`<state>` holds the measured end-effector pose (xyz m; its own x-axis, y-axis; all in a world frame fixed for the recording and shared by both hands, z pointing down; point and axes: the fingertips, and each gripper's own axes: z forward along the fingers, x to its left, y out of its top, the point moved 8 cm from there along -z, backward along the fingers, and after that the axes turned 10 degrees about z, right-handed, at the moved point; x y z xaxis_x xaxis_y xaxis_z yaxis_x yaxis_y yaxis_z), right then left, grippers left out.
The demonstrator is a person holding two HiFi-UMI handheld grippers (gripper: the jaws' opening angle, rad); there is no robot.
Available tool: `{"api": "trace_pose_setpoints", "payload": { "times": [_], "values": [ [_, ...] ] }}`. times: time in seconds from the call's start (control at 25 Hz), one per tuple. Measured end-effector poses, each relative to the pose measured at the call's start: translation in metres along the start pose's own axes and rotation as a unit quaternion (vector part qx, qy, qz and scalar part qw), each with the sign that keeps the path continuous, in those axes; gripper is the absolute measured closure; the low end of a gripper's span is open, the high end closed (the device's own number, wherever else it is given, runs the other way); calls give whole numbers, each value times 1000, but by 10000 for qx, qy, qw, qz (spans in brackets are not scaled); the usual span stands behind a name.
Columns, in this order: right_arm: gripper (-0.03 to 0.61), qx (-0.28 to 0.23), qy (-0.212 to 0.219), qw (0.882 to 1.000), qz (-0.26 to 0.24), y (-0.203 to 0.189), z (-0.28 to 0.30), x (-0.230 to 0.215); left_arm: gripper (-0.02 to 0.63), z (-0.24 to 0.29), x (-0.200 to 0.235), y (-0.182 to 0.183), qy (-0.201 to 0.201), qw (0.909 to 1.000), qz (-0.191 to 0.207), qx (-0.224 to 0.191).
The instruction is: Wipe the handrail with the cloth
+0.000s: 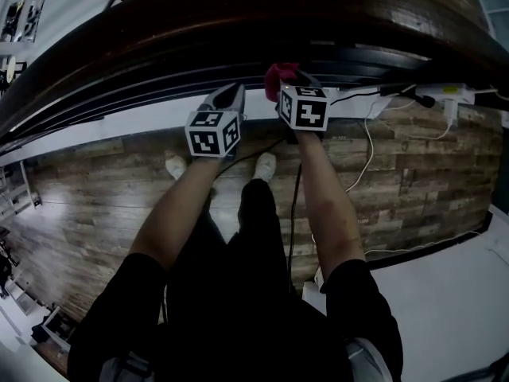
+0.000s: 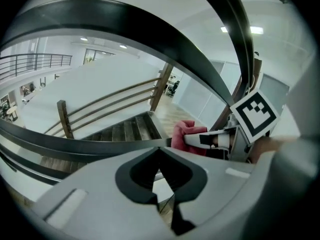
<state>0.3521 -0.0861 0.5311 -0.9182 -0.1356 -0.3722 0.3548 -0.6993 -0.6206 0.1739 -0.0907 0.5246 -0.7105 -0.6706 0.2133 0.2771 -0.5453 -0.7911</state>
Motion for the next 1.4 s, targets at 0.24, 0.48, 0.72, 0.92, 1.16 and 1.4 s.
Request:
{"api": "trace_pose_setpoints", "payload": {
  "times": [0.24,0.48,0.72,0.92,1.16,1.4],
  "values": [
    [520,-148,-151,9994,264,9,-15,-32,614,22,-29,10,-342,9992,198,83],
    [520,-104,-198,9988,441,17,-28,-62,614,43,-56,16,-653,9971,344,205],
    [518,-73,-88,9967,800,22,-38,-85,614,57,-82,20,-965,9936,493,328],
    [517,-32,-52,9959,902,29,-44,-98,614,64,-97,20,-1094,9916,569,393],
    [517,-146,-162,9947,1005,32,-54,-124,614,83,-116,26,-1231,9897,607,395],
    [517,-154,-135,9912,1306,35,-65,-145,614,91,-133,28,-1422,9868,656,425]
  ]
}}
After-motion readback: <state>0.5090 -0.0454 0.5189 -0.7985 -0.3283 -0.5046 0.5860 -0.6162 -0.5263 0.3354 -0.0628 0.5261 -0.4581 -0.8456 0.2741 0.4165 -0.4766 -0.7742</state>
